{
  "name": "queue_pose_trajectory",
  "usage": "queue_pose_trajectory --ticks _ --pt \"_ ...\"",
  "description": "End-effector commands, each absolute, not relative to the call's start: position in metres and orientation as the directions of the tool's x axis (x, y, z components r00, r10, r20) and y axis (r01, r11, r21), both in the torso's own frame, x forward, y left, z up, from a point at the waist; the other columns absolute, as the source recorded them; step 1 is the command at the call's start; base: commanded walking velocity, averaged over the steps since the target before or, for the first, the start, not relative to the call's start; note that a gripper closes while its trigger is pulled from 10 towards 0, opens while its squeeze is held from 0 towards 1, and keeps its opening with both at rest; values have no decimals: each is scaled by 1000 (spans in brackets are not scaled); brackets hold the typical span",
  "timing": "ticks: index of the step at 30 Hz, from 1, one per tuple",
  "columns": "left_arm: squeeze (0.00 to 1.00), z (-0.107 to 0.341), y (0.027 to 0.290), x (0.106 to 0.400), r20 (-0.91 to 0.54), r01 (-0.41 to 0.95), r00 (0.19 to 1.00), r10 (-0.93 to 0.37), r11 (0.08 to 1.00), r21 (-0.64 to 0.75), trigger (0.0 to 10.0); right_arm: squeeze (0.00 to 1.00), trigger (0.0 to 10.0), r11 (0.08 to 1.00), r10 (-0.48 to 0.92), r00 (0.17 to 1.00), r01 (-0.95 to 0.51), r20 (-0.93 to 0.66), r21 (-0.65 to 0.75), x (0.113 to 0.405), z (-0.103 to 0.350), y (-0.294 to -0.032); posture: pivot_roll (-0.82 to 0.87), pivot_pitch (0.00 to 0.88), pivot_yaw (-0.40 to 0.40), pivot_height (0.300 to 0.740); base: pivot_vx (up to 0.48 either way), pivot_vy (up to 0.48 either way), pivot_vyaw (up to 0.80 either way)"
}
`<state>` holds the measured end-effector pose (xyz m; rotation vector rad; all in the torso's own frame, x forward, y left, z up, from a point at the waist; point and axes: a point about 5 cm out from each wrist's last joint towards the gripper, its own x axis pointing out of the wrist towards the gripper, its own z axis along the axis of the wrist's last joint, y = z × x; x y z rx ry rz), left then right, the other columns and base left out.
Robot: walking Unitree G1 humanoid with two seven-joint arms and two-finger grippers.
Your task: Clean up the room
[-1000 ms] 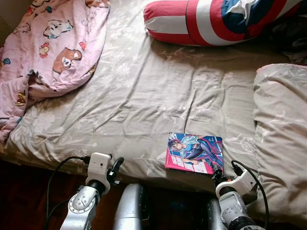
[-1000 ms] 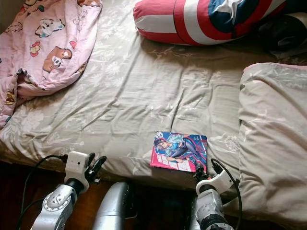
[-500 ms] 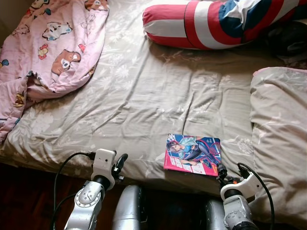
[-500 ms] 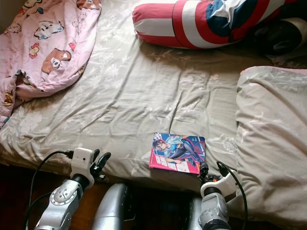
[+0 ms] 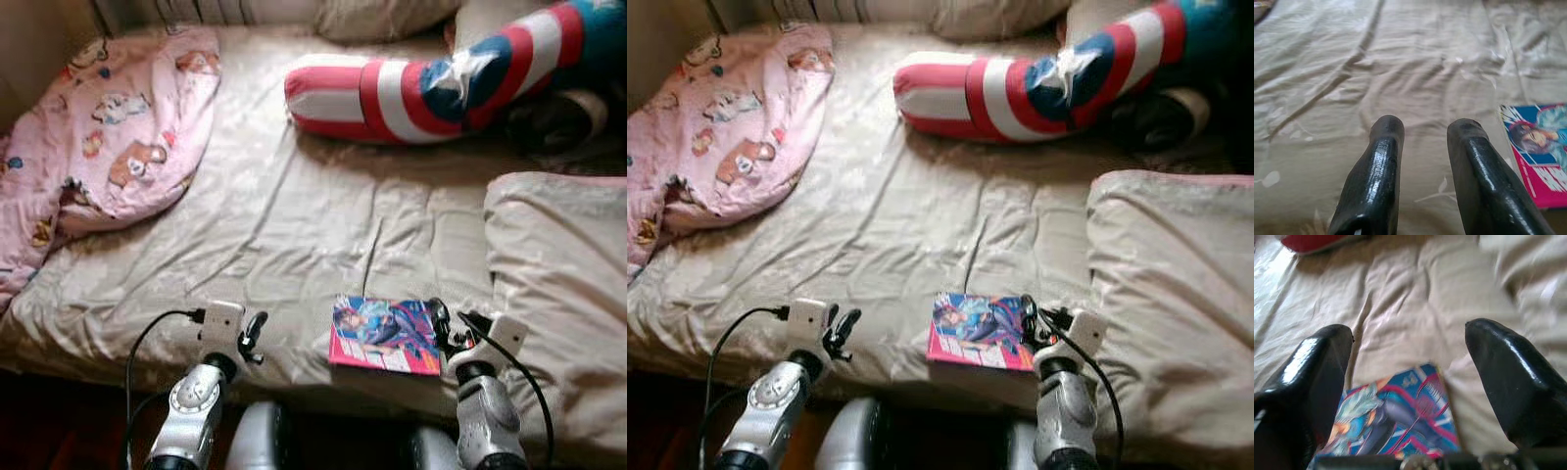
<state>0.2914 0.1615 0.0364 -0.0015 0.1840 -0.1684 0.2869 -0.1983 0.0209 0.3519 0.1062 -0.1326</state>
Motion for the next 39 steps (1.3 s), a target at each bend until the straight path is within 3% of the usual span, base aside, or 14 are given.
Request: queue_pose_trajectory --ticks 1,7,15,23,32,39 --pt "0 24 172 286 -232 97 967 -106 994 -50 10000 0 10000 944 -123 979 166 -163 285 283 15 -200 15 40 46 656 0 0 0" --pt "0 6 192 278 -316 -43 949 7 994 -104 10000 0 10000 970 -40 965 100 -260 221 273 -1 -192 6 0 38 696 0 0 0" --pt "0 -21 202 257 -453 -92 890 44 992 -85 10000 0 10000 985 -7 903 81 -429 155 246 -30 -195 8 0 32 740 0 0 0" --pt "0 -44 200 237 -584 -92 811 34 993 -70 10000 0 10000 986 -31 831 118 -555 120 223 -51 -200 9 0 32 740 0 0 0" --pt "0 -63 199 216 -720 -98 692 56 995 -17 10000 0 10000 984 -63 676 165 -734 67 186 -77 -204 -6 0 46 740 0 0 0" --pt "0 -63 199 217 -719 -127 691 71 992 -24 10000 0 10000 980 -70 666 183 -742 72 185 -78 -202 3 0 40 740 0 0 0"
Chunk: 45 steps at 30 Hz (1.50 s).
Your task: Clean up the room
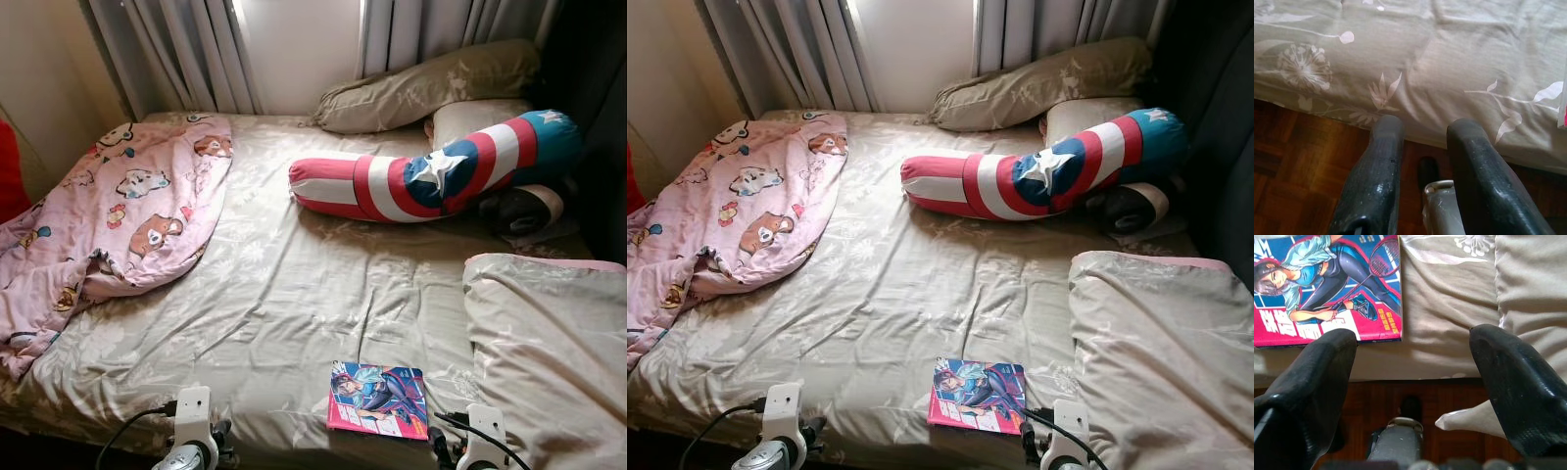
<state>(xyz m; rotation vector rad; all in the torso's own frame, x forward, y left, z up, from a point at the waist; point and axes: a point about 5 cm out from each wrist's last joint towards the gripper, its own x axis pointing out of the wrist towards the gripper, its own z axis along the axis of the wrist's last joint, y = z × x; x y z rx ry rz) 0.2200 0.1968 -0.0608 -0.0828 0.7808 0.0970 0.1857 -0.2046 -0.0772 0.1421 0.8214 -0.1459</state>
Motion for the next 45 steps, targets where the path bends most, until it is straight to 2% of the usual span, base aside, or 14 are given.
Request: queue_pose_trajectory --ticks 1,2,3,9,15,16,34,45 --pt "0 -63 199 217 -725 -131 685 71 991 -27 10000 0 10000 979 -71 663 188 -745 74 184 -79 -201 4 0 40 740 0 0 0" --pt "0 -63 198 217 -730 -132 680 69 991 -28 10000 0 10000 978 -72 659 192 -748 75 184 -79 -201 5 0 39 740 0 0 0" --pt "1000 -64 197 216 -736 -122 673 69 992 -19 10000 0 10000 979 -78 644 194 -761 64 181 -81 -200 6 0 38 740 0 0 0" --pt "1000 -68 196 211 -750 -136 657 82 991 -11 10000 0 10000 983 -70 626 178 -776 55 175 -84 -201 10 0 33 740 0 0 0" --pt "984 -71 194 206 -762 -144 643 77 989 -21 10000 0 10000 982 -83 602 187 -794 39 159 -87 -222 12 0 27 740 0 0 0" --pt "0 -71 194 206 -763 -145 641 78 989 -20 10000 0 10000 981 -85 599 189 -796 38 157 -87 -225 12 0 26 740 0 0 0" --pt "0 -75 195 199 -785 -204 614 85 977 -54 10000 0 10000 981 -86 571 193 -816 31 148 -91 -225 5 11 38 740 0 0 0" --pt "0 -76 198 197 -791 -192 605 88 981 -38 10000 0 10000 988 -61 572 150 -818 31 150 -90 -222 8 32 42 740 0 372 0"
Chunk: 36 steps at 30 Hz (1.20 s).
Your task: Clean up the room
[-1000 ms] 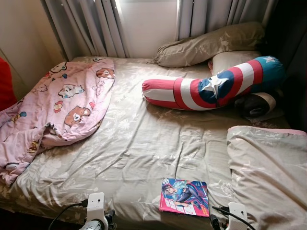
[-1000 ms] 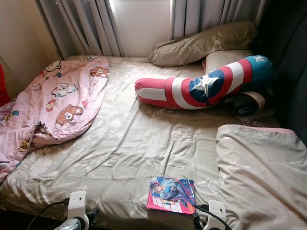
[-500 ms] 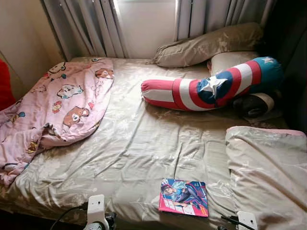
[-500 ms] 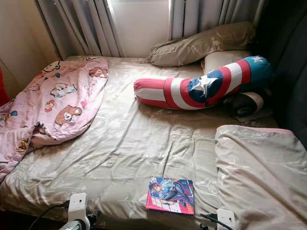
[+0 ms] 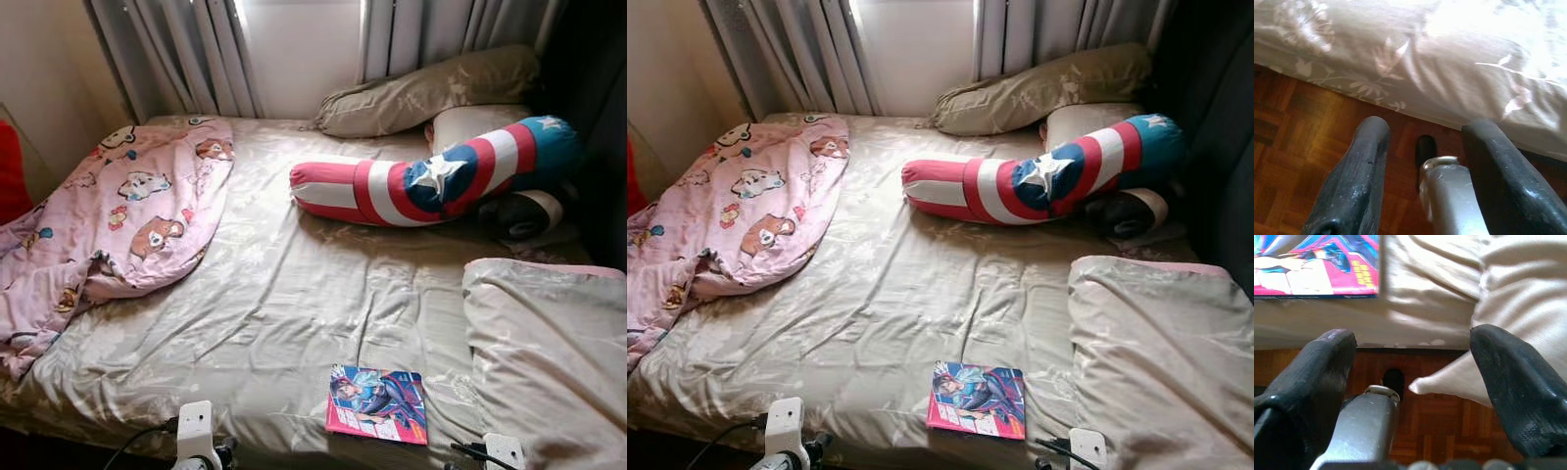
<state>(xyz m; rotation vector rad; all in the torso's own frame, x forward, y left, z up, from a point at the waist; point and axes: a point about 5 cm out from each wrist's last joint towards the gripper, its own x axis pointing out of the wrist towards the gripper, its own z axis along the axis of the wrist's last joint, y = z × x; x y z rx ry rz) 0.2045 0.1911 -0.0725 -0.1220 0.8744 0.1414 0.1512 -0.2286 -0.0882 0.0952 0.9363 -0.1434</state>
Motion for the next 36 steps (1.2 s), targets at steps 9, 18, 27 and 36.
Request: queue_pose_trajectory --ticks 9,18,27,36 --pt "0 -76 197 196 -794 -184 602 88 983 -31 10000 0 10000 987 -53 575 155 -817 45 148 -91 -221 24 35 38 740 0 472 0" --pt "0 -76 201 195 -798 -171 596 86 985 -22 10000 0 10000 987 -53 577 155 -815 46 149 -91 -221 23 30 41 740 0 473 0" --pt "0 -76 212 191 -802 -182 589 99 983 -12 10000 0 10000 987 -59 575 157 -816 39 148 -91 -222 22 16 47 740 0 480 0" --pt "0 -77 206 193 -798 -177 596 92 984 -18 10000 0 10000 985 -73 576 168 -814 31 149 -90 -223 33 17 40 740 0 480 0"
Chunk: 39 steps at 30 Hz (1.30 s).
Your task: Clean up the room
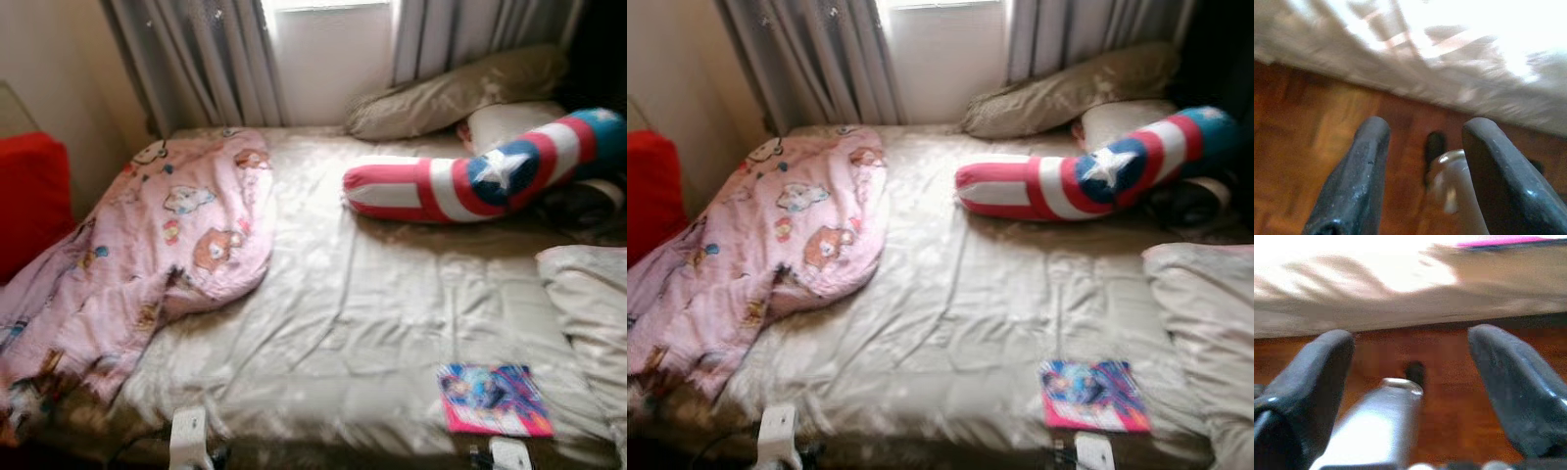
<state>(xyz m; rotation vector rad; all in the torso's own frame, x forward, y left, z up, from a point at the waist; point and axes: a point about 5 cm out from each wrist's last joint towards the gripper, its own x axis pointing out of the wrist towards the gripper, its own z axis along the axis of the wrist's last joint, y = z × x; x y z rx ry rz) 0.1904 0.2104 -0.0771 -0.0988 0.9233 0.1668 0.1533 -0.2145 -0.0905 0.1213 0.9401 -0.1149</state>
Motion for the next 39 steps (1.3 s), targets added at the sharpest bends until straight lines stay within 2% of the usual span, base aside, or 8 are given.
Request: queue_pose_trajectory --ticks 1,22,30,39 --pt "0 -77 205 194 -797 -177 597 92 984 -19 10000 0 10000 985 -72 576 169 -814 32 149 -90 -223 34 18 40 740 0 480 0" --pt "0 -77 215 189 -799 -157 594 86 988 -10 10000 0 10000 987 -69 569 157 -819 26 147 -91 -225 39 49 33 740 0 480 0" --pt "0 -80 198 188 -806 -147 588 71 989 -20 10000 0 10000 986 -72 567 167 -820 29 147 -91 -224 40 49 34 740 0 480 0" --pt "0 -80 195 190 -806 -145 588 68 989 -23 10000 0 10000 984 -70 570 177 -819 39 147 -91 -224 39 50 34 740 0 480 0"
